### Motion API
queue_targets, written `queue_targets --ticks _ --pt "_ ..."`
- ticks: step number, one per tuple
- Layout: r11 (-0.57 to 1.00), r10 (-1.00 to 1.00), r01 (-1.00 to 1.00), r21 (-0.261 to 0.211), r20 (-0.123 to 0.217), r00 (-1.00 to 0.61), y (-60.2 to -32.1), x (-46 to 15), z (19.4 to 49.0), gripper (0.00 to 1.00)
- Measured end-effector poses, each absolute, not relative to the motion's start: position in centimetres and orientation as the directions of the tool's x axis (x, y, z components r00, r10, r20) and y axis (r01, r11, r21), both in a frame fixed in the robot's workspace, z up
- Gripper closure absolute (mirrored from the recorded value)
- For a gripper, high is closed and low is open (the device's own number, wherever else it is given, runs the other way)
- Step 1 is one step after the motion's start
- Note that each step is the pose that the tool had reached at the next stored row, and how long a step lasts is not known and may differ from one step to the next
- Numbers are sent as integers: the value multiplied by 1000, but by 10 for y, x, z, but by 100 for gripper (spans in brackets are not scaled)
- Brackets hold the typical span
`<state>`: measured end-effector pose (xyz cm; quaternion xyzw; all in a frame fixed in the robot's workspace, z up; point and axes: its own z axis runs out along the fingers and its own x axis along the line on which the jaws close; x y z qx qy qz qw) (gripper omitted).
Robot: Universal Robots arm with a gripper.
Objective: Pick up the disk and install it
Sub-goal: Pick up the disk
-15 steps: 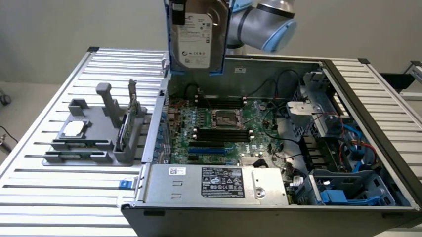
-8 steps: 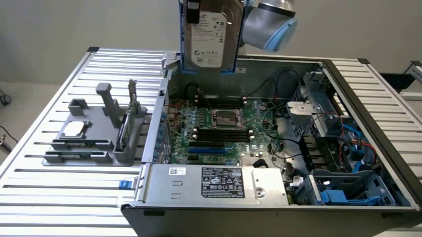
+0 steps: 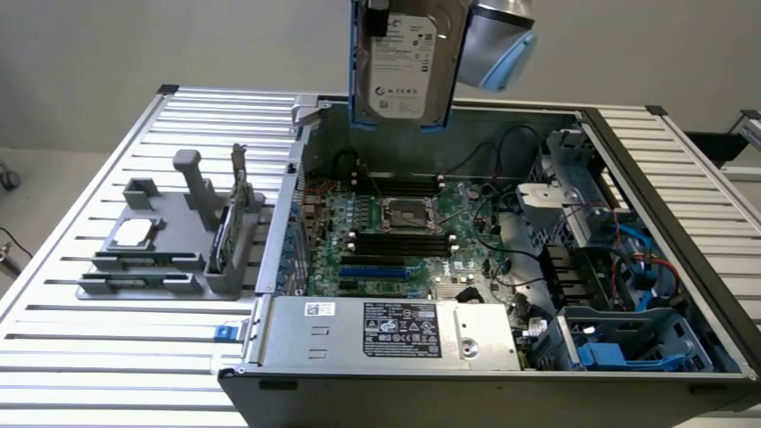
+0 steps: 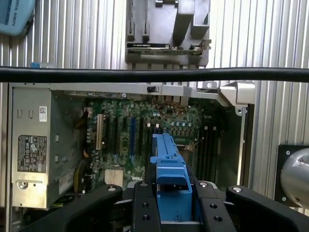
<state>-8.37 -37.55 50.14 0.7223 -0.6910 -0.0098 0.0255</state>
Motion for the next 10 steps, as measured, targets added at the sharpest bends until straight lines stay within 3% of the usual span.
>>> queue_targets --ticks 10 --pt "-44 -999 -998 50 21 45 -384 -39 511 67"
